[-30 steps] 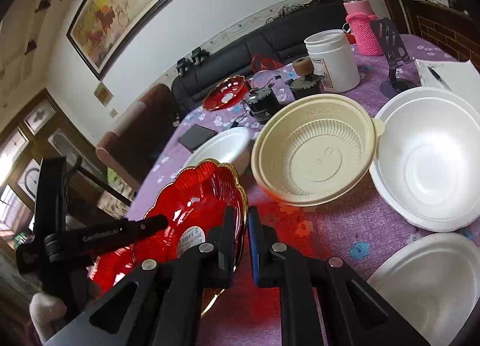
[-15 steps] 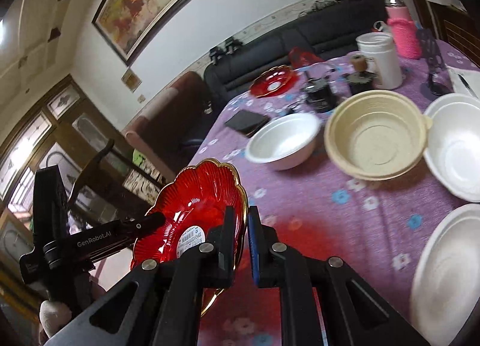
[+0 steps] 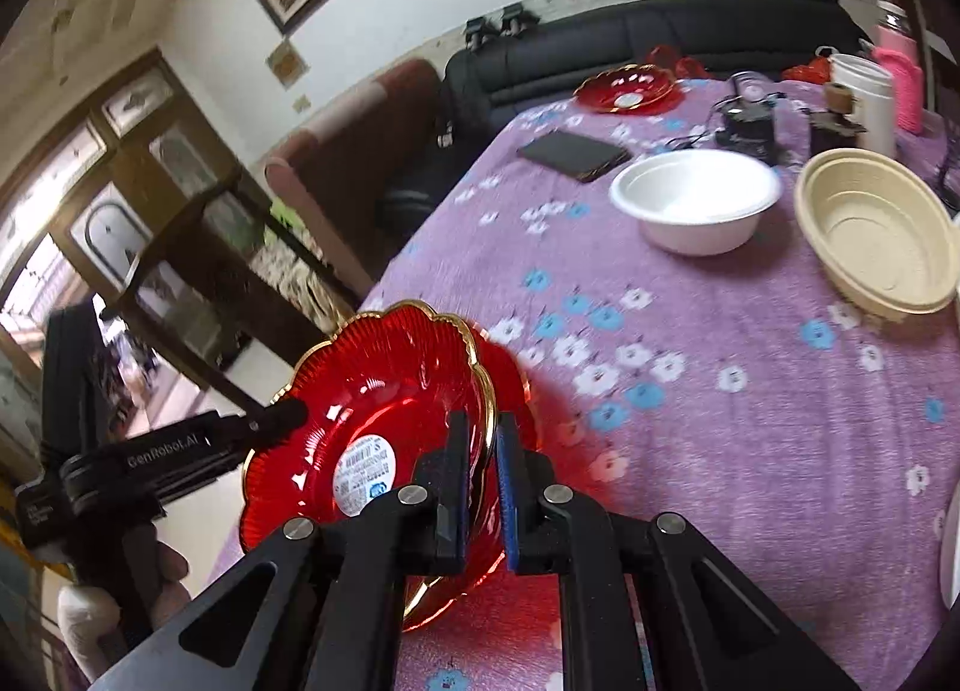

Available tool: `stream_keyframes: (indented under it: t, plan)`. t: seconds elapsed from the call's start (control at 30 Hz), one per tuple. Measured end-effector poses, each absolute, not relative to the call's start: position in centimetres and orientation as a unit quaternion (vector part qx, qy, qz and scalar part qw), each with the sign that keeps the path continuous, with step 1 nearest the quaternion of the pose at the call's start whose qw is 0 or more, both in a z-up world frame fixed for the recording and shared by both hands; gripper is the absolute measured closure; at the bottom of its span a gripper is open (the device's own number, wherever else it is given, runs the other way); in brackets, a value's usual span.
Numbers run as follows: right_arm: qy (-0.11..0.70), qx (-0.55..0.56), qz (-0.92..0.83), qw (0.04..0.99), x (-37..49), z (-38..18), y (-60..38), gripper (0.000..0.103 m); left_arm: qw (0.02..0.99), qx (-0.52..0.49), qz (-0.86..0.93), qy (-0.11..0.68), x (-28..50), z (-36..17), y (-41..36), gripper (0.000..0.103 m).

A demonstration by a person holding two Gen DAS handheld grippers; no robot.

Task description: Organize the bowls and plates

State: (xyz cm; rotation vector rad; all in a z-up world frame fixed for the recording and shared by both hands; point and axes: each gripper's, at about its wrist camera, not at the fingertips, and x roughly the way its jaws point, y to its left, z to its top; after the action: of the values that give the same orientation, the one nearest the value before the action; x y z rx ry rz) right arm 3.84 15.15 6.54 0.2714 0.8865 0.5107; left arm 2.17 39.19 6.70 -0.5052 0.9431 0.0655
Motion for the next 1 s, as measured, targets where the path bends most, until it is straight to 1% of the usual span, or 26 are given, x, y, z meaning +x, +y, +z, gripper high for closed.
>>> stream_keyframes:
  t: [0.27,0.43,0.47,0.53,0.67,0.73,0.83,0.9,1.0]
  plan:
    - [0.449,0.101,0.227,0.858,5.0,4.3,17.0,0.093,0.85,-0.239,0.043,0.467,3.1,4.5,40.2,0.073]
    - [0.459,0.091,0.222,0.856,5.6,3.5,17.6,0.093,0.854,-0.233,0.054,0.462,3.5,4.1,40.2,0.072]
    - [0.46,0.089,0.221,0.855,5.6,3.4,17.8,0.093,0.855,-0.23,0.054,0.461,3.6,4.3,40.1,0.07]
    - [0.46,0.085,0.219,0.856,5.7,3.3,18.0,0.093,0.856,-0.231,0.047,0.46,3.7,4.3,40.0,0.059]
    - [0.457,0.073,0.217,0.859,5.7,3.2,18.5,0.091,0.862,-0.213,0.047,0.457,3.9,4.6,39.4,0.053]
    - [0.454,0.059,0.213,0.863,5.7,3.1,18.8,0.091,0.864,-0.213,0.039,0.454,3.9,4.7,39.3,0.043]
    - [0.447,0.039,0.208,0.869,5.5,3.0,19.3,0.09,0.863,-0.223,0.028,0.453,3.9,4.7,39.4,0.037]
    - [0.444,0.032,0.207,0.871,5.5,3.0,19.4,0.09,0.86,-0.233,0.019,0.453,4.0,4.6,39.6,0.035]
    - [0.439,0.029,0.207,0.874,5.5,3.2,19.3,0.09,0.859,-0.243,0.01,0.45,4.2,4.8,39.9,0.035]
